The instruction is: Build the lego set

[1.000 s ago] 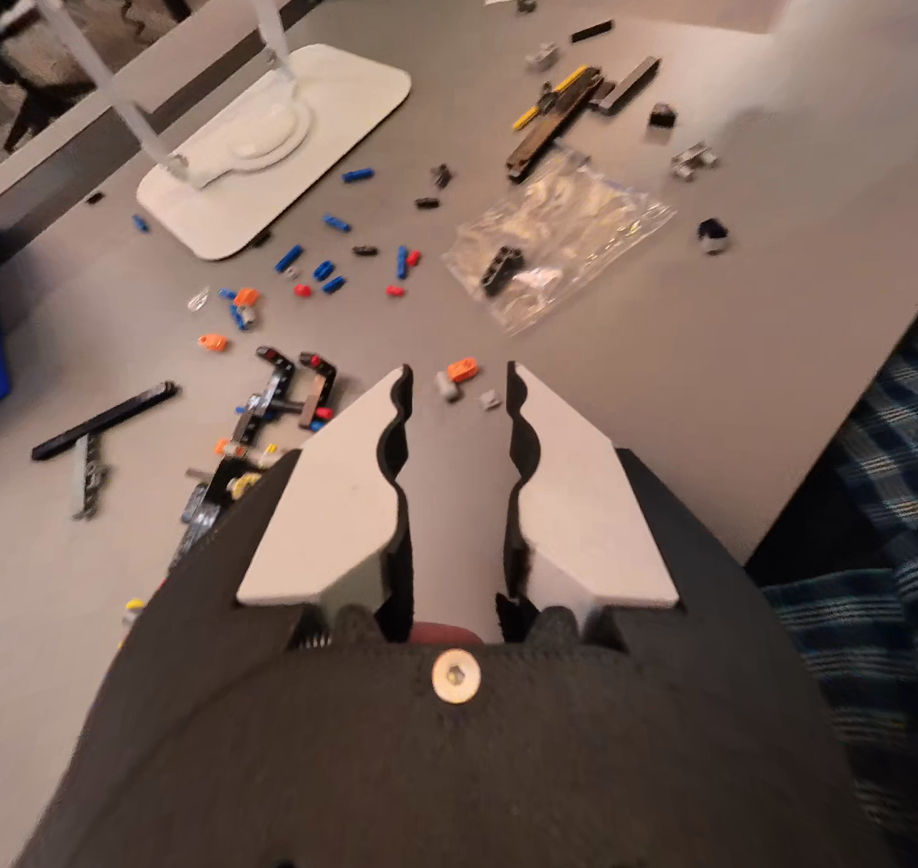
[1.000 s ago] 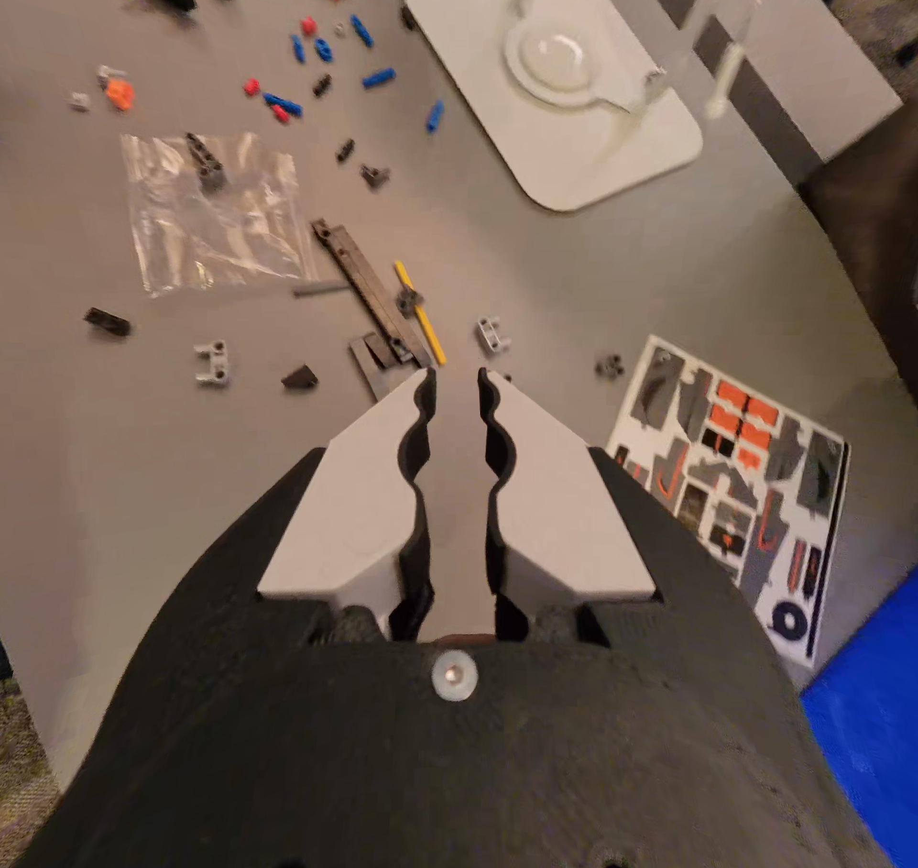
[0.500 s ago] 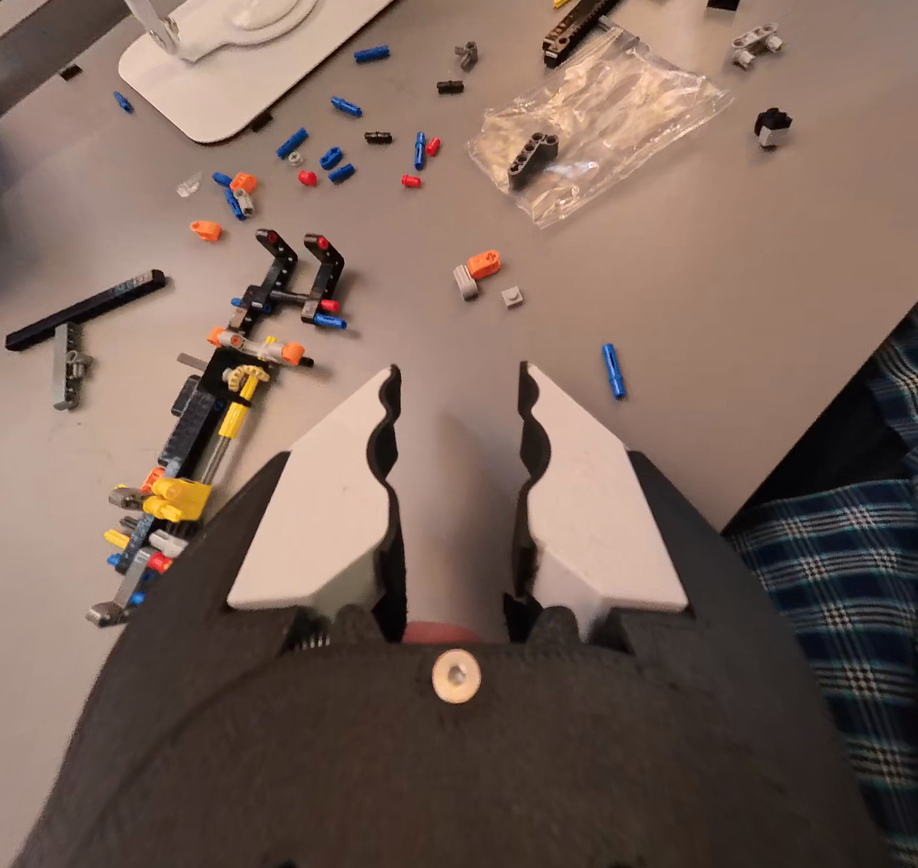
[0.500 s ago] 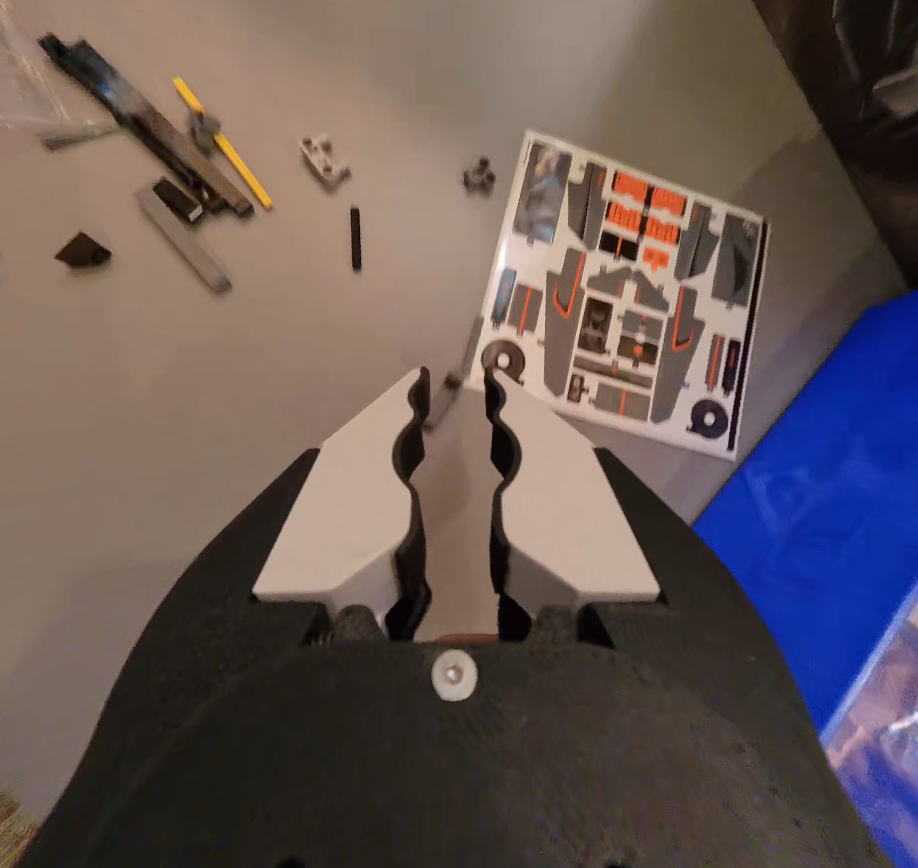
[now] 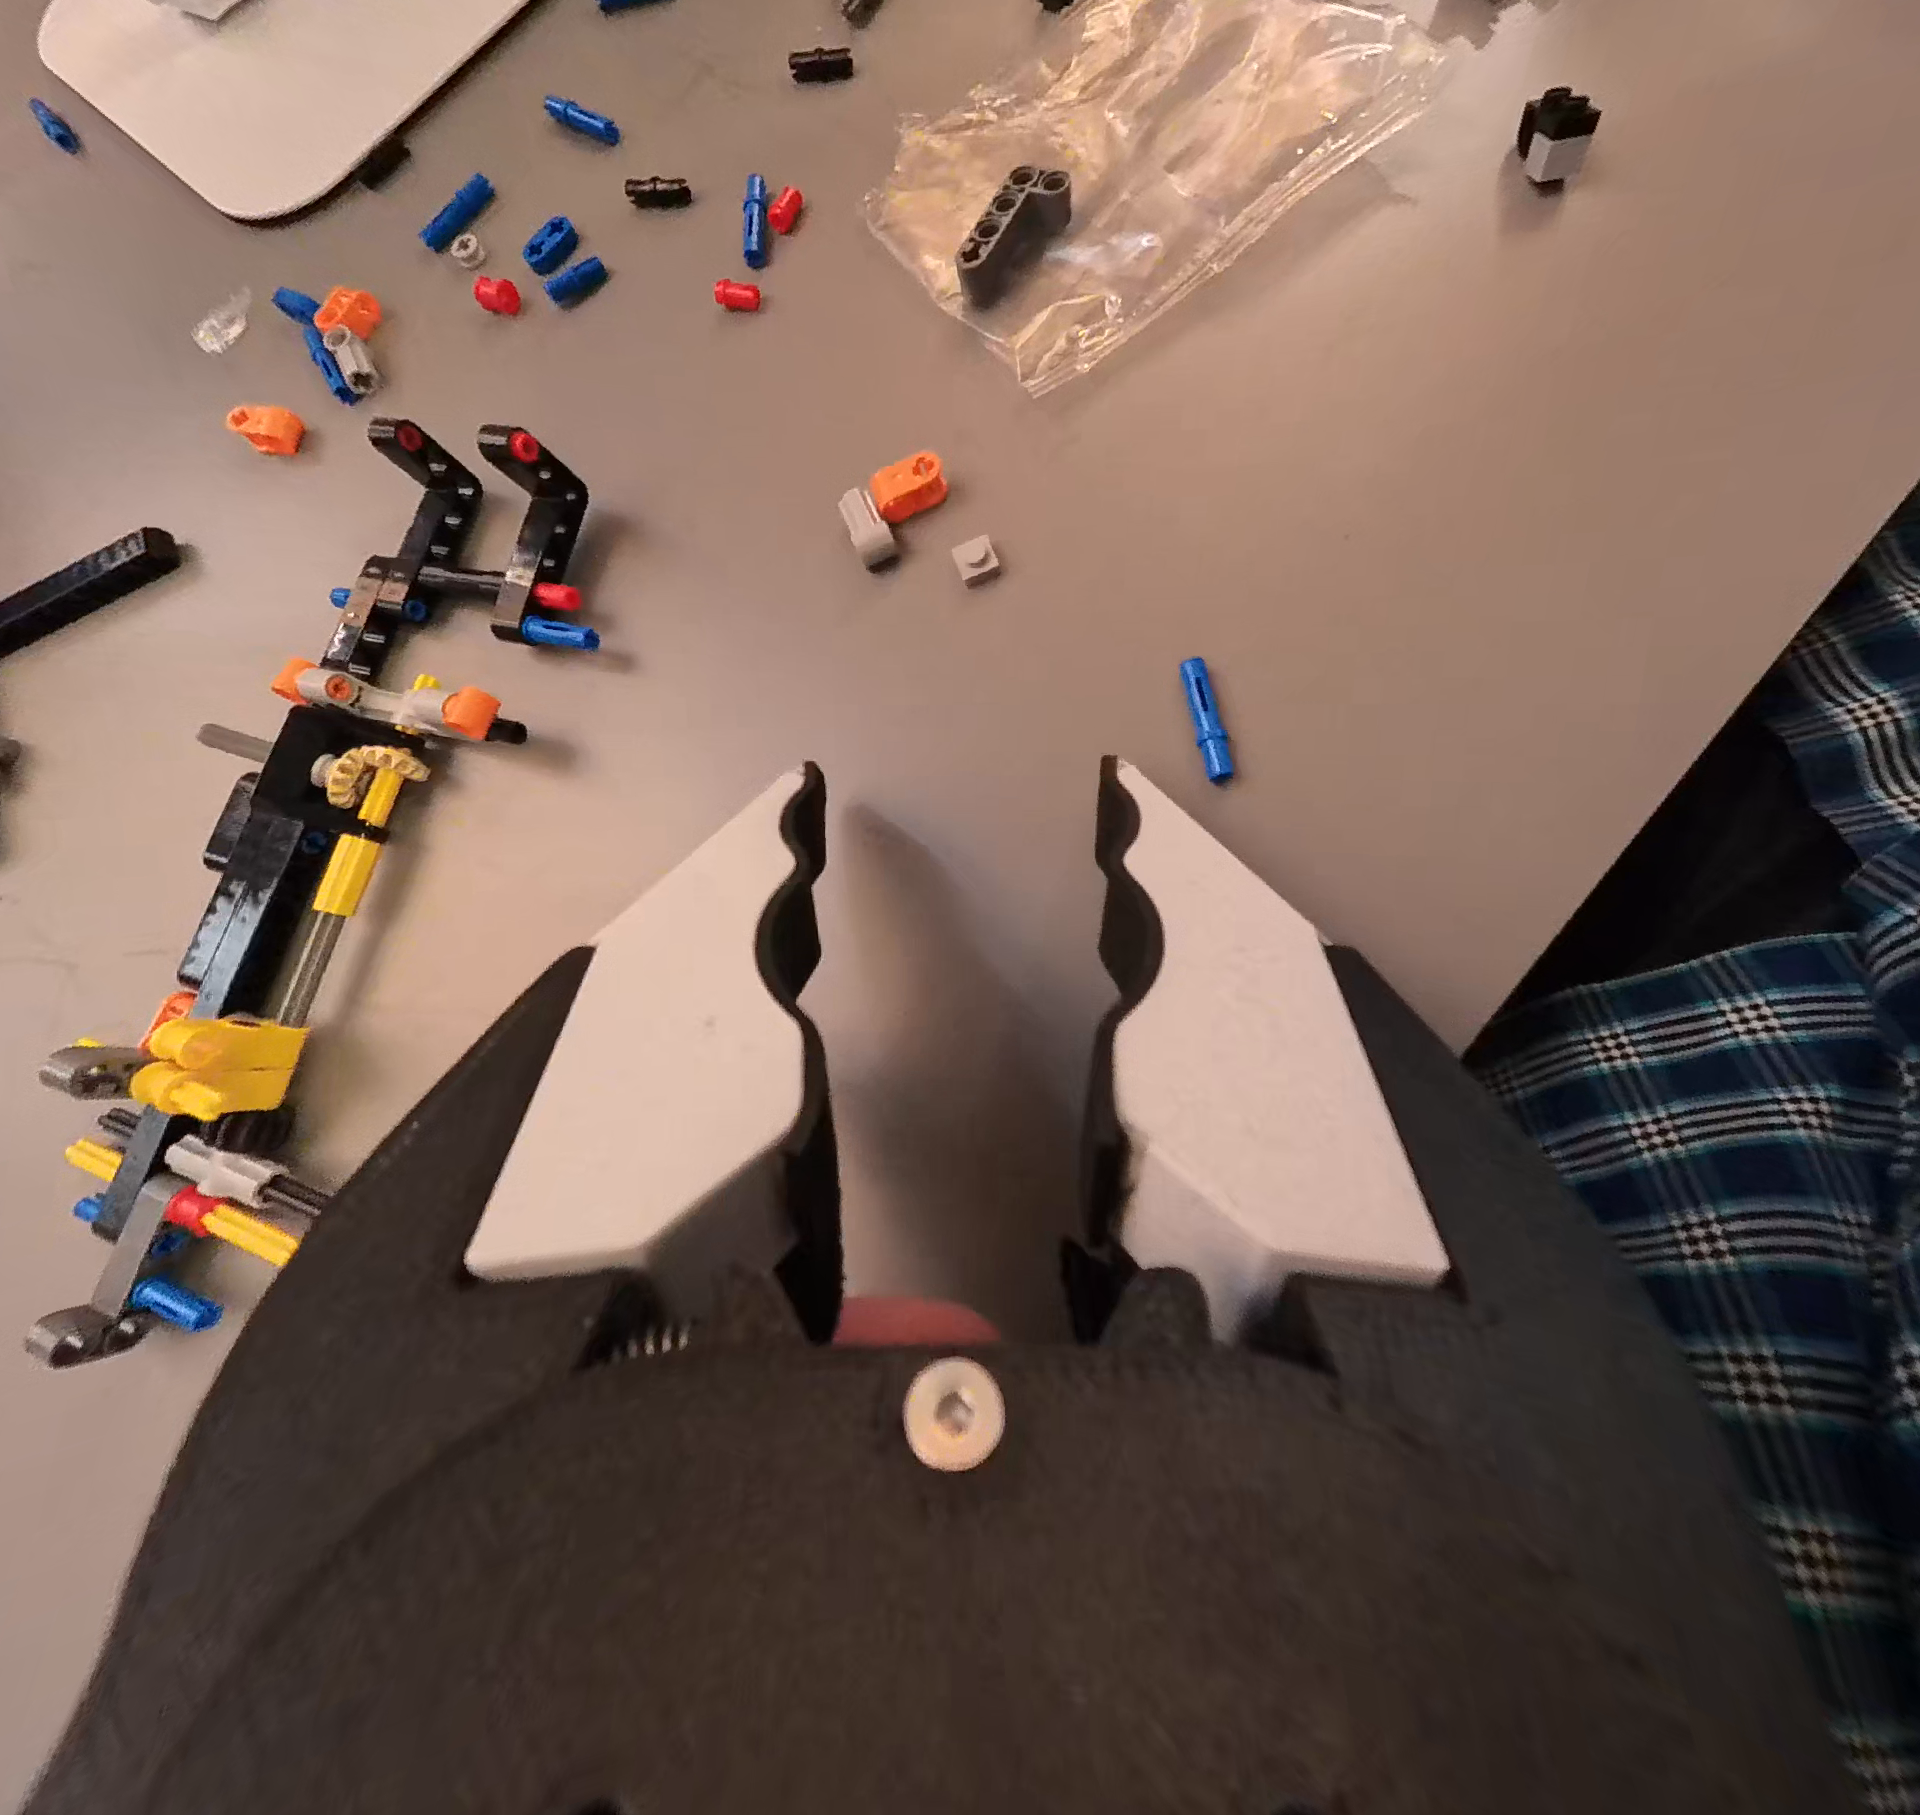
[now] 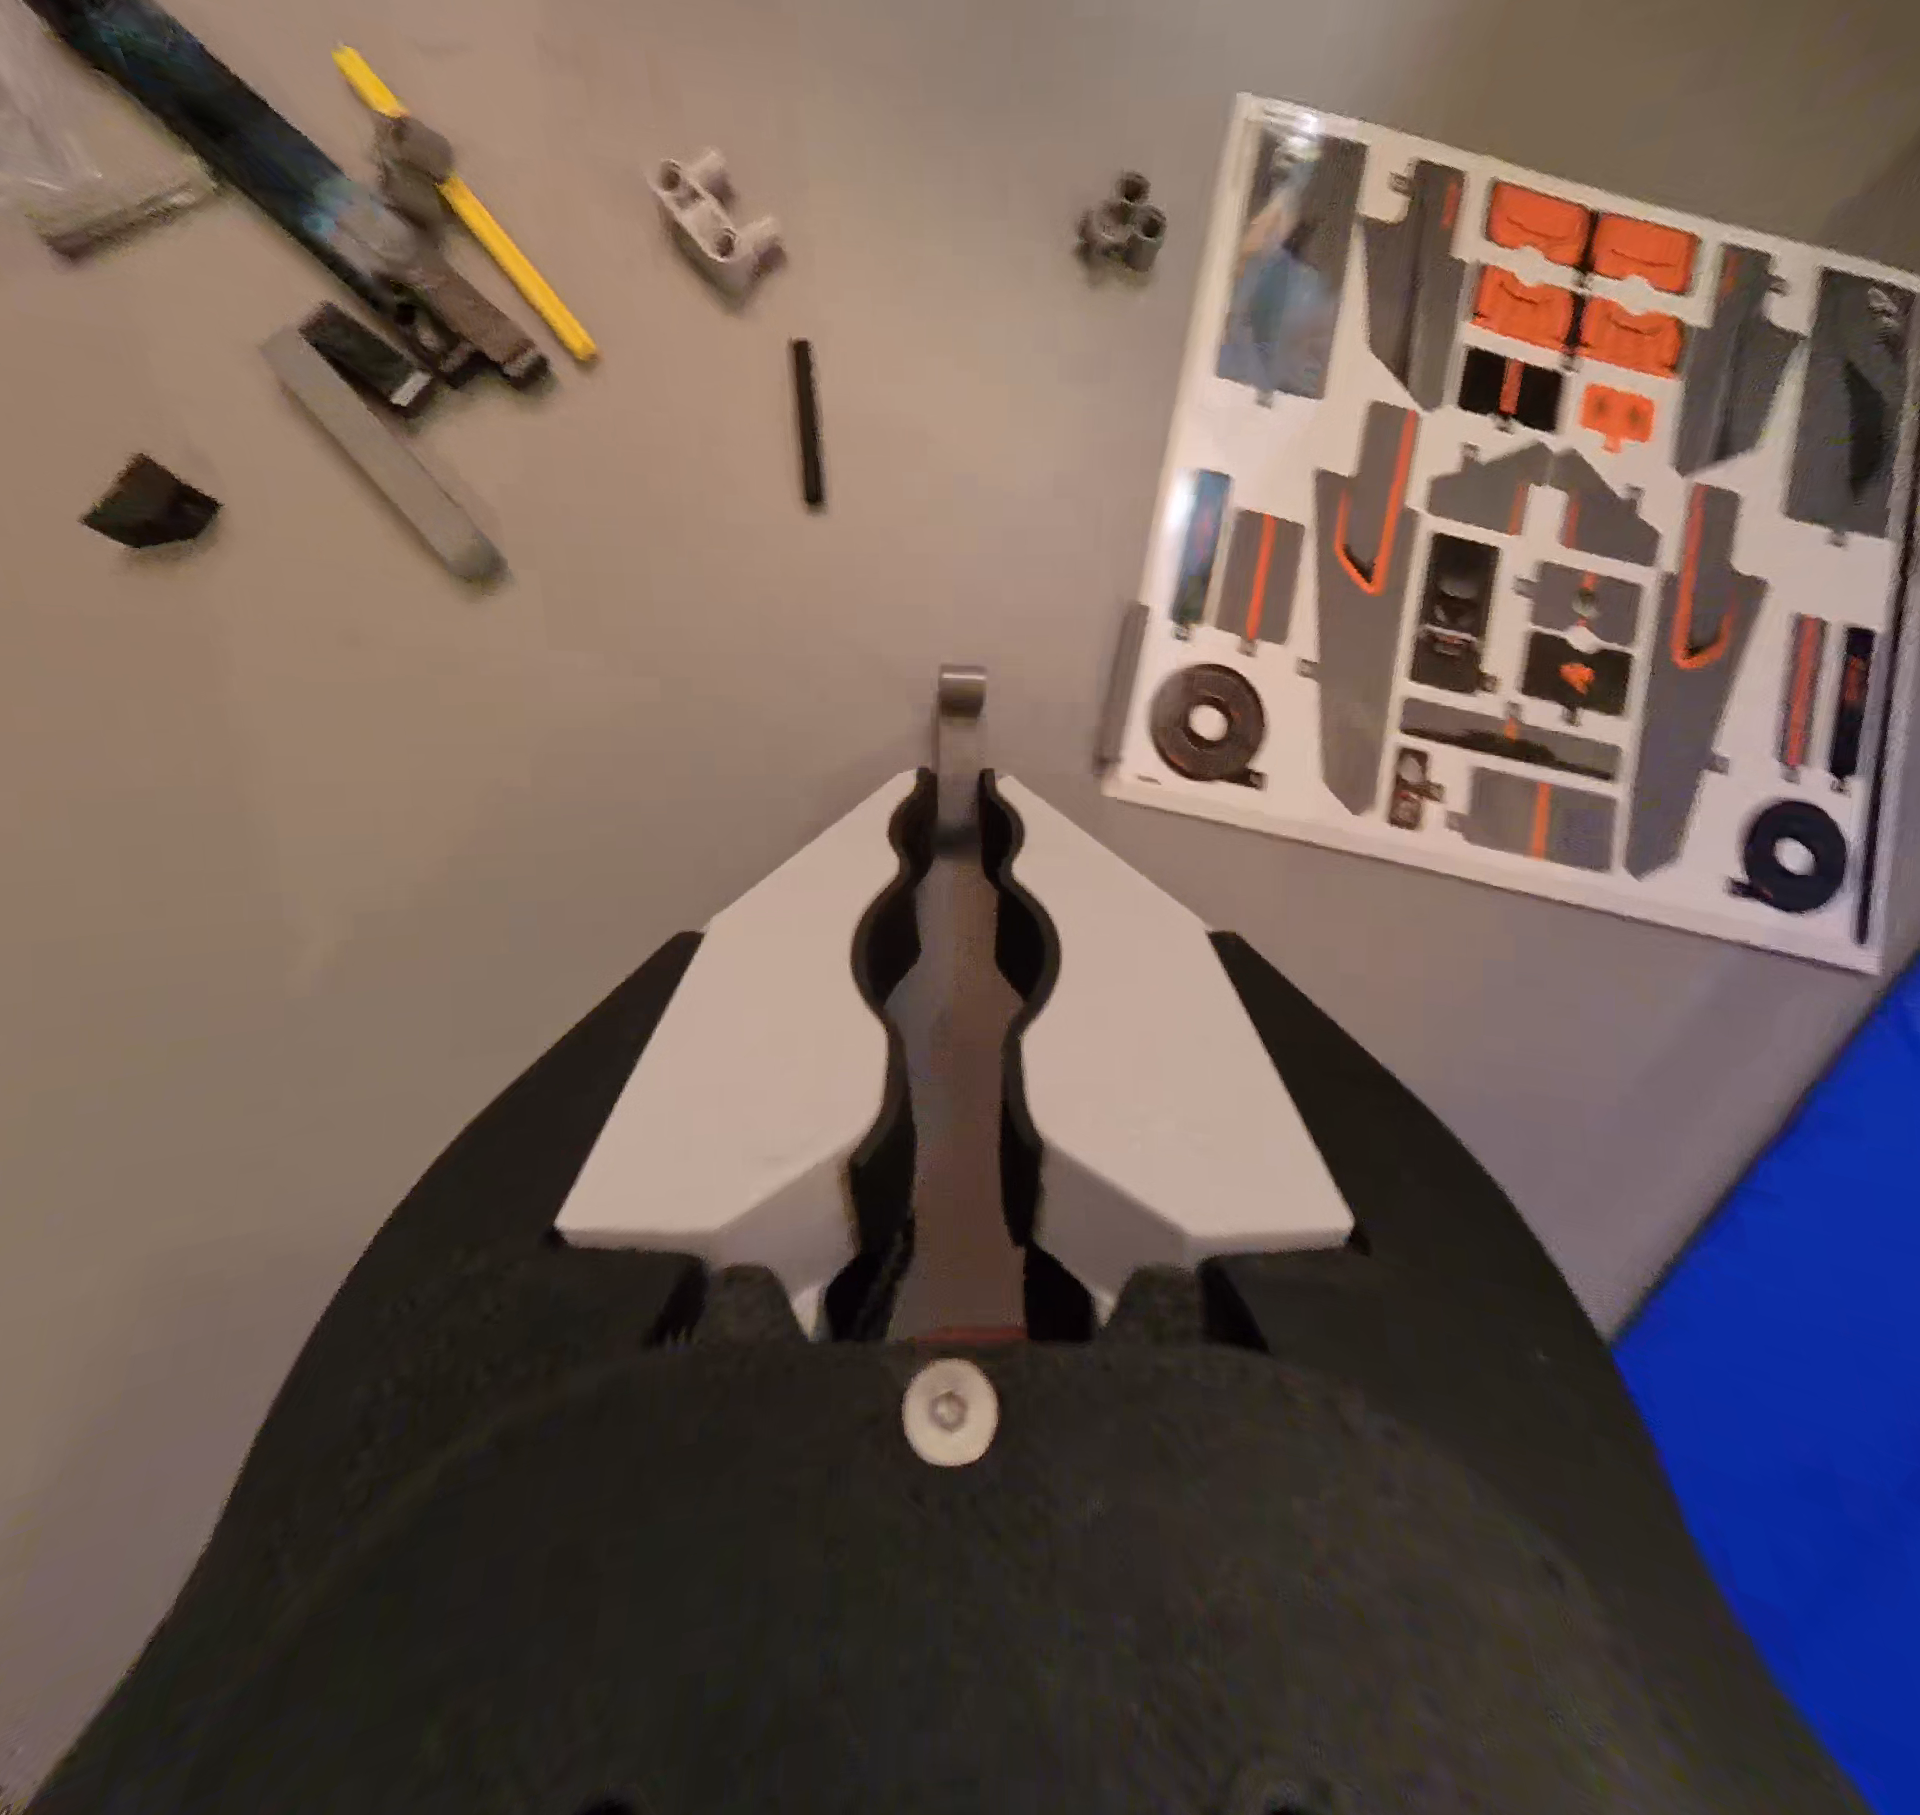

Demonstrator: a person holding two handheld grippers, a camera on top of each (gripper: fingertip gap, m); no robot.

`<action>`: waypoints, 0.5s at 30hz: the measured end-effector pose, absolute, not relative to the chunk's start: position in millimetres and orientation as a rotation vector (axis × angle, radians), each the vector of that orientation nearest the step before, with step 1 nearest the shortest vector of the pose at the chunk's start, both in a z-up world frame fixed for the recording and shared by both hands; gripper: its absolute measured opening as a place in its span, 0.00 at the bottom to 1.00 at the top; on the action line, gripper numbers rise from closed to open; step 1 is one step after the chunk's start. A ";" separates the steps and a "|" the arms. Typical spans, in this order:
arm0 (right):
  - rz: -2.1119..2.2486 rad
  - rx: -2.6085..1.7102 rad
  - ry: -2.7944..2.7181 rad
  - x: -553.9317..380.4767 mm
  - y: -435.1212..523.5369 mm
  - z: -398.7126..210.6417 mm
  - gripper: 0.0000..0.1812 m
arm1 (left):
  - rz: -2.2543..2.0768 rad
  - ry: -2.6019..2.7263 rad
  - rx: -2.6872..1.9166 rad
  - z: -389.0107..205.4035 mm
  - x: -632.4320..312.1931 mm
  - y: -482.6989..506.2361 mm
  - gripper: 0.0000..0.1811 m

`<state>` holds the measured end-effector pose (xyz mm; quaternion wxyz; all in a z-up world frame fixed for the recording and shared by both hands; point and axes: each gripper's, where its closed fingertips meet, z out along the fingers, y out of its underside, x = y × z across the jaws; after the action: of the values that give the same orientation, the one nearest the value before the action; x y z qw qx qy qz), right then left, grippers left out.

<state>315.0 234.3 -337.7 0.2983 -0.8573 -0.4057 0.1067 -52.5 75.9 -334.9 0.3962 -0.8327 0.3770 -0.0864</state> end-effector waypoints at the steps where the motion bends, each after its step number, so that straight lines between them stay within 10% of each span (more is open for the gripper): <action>1: 0.314 -2.269 -1.101 306.8 231.4 -337.8 0.03 | -0.219 0.952 -2.111 -334.9 -52.5 76.1 0.28; 15: 0.427 -1.939 -1.393 220.2 194.9 -302.1 0.10 | -0.189 0.951 -2.085 -331.4 -51.0 78.1 0.29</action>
<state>220.2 194.9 -302.1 0.3503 -0.7487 -0.5380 0.1650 -51.0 78.1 -331.4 0.4087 -0.8276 0.3773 -0.0751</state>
